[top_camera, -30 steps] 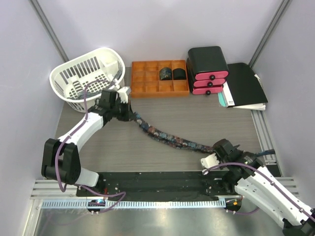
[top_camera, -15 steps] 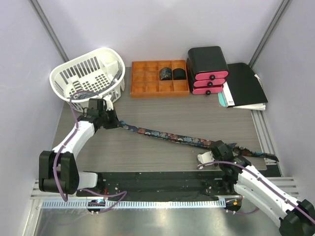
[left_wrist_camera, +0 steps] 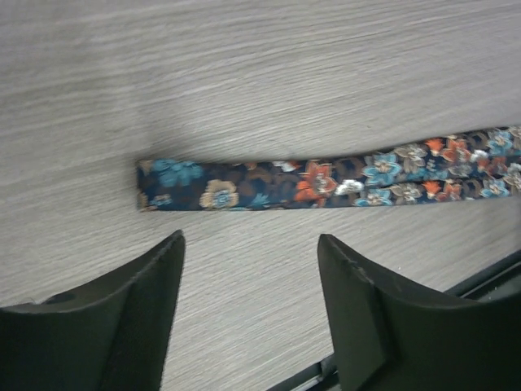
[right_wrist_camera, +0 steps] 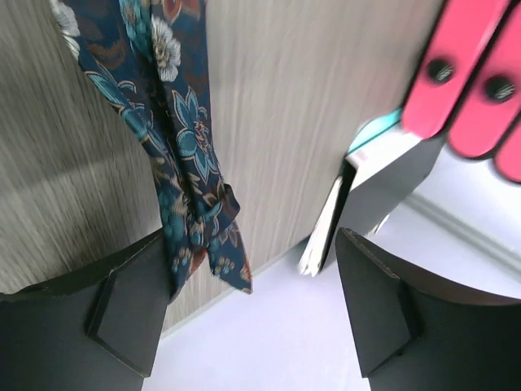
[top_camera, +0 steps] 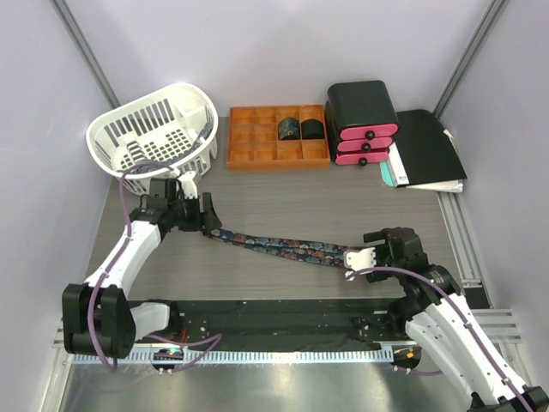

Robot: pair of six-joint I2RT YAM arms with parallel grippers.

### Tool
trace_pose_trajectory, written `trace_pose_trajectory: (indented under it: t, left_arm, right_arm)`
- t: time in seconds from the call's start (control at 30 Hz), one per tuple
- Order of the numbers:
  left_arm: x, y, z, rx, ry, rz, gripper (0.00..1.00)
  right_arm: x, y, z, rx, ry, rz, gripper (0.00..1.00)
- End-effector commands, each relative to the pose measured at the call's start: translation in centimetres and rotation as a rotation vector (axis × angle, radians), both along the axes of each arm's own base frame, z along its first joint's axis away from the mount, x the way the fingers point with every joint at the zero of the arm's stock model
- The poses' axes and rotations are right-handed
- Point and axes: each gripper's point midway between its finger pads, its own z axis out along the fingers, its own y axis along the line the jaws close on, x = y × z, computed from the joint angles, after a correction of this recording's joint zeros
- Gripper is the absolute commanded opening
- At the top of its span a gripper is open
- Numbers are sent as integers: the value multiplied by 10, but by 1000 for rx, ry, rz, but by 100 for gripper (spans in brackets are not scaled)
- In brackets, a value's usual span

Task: Roll the ties
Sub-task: Flatten out the tie at the center of the board.

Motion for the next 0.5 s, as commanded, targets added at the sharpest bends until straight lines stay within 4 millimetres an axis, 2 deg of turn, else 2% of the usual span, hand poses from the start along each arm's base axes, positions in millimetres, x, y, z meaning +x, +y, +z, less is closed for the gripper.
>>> trace_pose_trajectory:
  t: [0.0,0.07,0.1,0.17,0.2,0.27,0.33,0.4,0.47]
  left_arm:
    - [1,-9,28,-28,-103,-103,72]
    - [-1,-17,32,-22,-136,-216,79]
    - [3,-25,43,0,-180,-287,81]
    - [4,-30,39,67,-197,-411,84]
    - [9,-36,45,85,-224,-450,86]
    - [14,-39,40,115,-240,-525,88]
    - [21,-41,41,134,-249,-564,89]
    - [26,-39,32,165,-229,-618,89]
    - [29,-37,21,189,-213,-660,89]
  right_arm:
    - [-22,34,17,195,74,104,84]
    - [-26,40,22,249,100,94,85]
    - [-31,45,27,280,129,101,86]
    - [-40,47,18,293,232,77,89]
    - [-43,47,17,288,263,73,90]
    - [-60,42,-3,219,408,85,90]
    - [-67,34,-16,159,492,75,90]
    - [-68,32,-20,140,525,59,89]
    - [-60,30,-26,131,541,17,90]
